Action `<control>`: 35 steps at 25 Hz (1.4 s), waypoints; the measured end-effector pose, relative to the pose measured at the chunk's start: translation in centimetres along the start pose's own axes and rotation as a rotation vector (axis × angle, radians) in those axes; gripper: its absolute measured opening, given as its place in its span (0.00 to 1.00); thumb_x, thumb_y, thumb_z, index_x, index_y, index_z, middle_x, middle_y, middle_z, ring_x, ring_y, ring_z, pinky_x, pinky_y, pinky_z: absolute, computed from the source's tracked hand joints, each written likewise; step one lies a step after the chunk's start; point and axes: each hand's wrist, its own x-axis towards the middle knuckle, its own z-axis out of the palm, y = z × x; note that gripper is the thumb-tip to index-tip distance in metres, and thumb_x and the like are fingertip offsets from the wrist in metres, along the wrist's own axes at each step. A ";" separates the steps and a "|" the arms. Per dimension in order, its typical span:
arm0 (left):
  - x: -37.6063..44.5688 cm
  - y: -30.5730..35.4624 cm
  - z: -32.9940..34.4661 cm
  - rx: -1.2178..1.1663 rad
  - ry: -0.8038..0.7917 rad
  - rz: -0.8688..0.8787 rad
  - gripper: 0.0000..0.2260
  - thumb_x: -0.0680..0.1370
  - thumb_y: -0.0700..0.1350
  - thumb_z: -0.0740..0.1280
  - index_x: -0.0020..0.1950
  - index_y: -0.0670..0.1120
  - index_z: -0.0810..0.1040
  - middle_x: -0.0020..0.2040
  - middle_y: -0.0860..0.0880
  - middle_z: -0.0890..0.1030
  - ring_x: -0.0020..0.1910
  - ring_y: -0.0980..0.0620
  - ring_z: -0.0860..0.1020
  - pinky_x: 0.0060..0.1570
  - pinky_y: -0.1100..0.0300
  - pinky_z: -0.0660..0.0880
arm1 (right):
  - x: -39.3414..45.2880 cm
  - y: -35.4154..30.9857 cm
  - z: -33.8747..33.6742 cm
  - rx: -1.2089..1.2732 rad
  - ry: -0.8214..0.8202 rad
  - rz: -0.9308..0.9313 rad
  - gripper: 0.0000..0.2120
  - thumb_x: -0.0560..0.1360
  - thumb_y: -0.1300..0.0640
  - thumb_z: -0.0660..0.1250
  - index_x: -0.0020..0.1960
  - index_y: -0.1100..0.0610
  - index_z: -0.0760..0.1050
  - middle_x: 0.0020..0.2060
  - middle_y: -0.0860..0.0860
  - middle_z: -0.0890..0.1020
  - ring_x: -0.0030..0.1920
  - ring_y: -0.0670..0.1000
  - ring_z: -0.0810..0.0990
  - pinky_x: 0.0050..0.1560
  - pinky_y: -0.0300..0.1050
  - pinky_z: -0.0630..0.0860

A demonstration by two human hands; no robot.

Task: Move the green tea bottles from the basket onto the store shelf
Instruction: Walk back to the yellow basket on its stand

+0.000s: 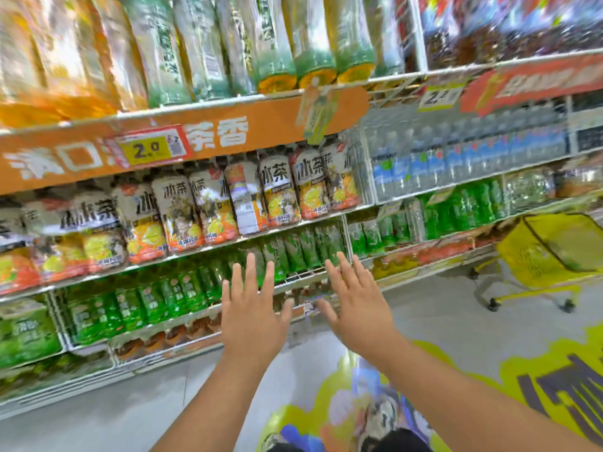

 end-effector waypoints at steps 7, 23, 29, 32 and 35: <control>-2.5 7.6 0.2 0.006 0.014 0.131 0.33 0.81 0.66 0.54 0.84 0.57 0.51 0.84 0.45 0.47 0.82 0.42 0.48 0.80 0.44 0.46 | -6.2 4.9 -2.3 0.041 0.096 0.132 0.35 0.81 0.36 0.54 0.83 0.53 0.57 0.83 0.54 0.56 0.83 0.57 0.52 0.81 0.56 0.53; -14.0 41.0 1.2 0.065 -0.009 0.409 0.35 0.80 0.67 0.53 0.84 0.55 0.49 0.84 0.45 0.45 0.82 0.42 0.47 0.79 0.43 0.47 | -31.6 32.1 -9.8 -0.037 0.231 0.437 0.35 0.73 0.43 0.75 0.74 0.61 0.74 0.73 0.61 0.74 0.72 0.64 0.74 0.65 0.61 0.77; -12.4 52.3 1.0 0.085 -0.033 0.568 0.35 0.80 0.68 0.52 0.84 0.55 0.50 0.84 0.45 0.42 0.82 0.42 0.44 0.79 0.43 0.45 | -36.2 41.6 -12.6 -0.026 0.267 0.578 0.37 0.71 0.45 0.77 0.73 0.63 0.74 0.71 0.63 0.75 0.69 0.66 0.76 0.64 0.62 0.78; -9.6 57.4 1.7 0.055 -0.018 0.626 0.36 0.79 0.68 0.55 0.83 0.54 0.54 0.84 0.44 0.46 0.82 0.40 0.47 0.79 0.43 0.47 | -35.9 46.5 -13.7 -0.081 0.235 0.644 0.36 0.76 0.43 0.72 0.76 0.62 0.70 0.75 0.63 0.70 0.74 0.66 0.70 0.72 0.62 0.71; -5.6 63.5 3.6 -0.013 0.001 0.676 0.34 0.79 0.66 0.60 0.82 0.52 0.62 0.83 0.42 0.53 0.81 0.39 0.53 0.78 0.41 0.51 | -34.6 53.2 -13.3 -0.121 0.277 0.725 0.35 0.78 0.42 0.67 0.79 0.60 0.66 0.78 0.62 0.65 0.78 0.65 0.63 0.76 0.60 0.64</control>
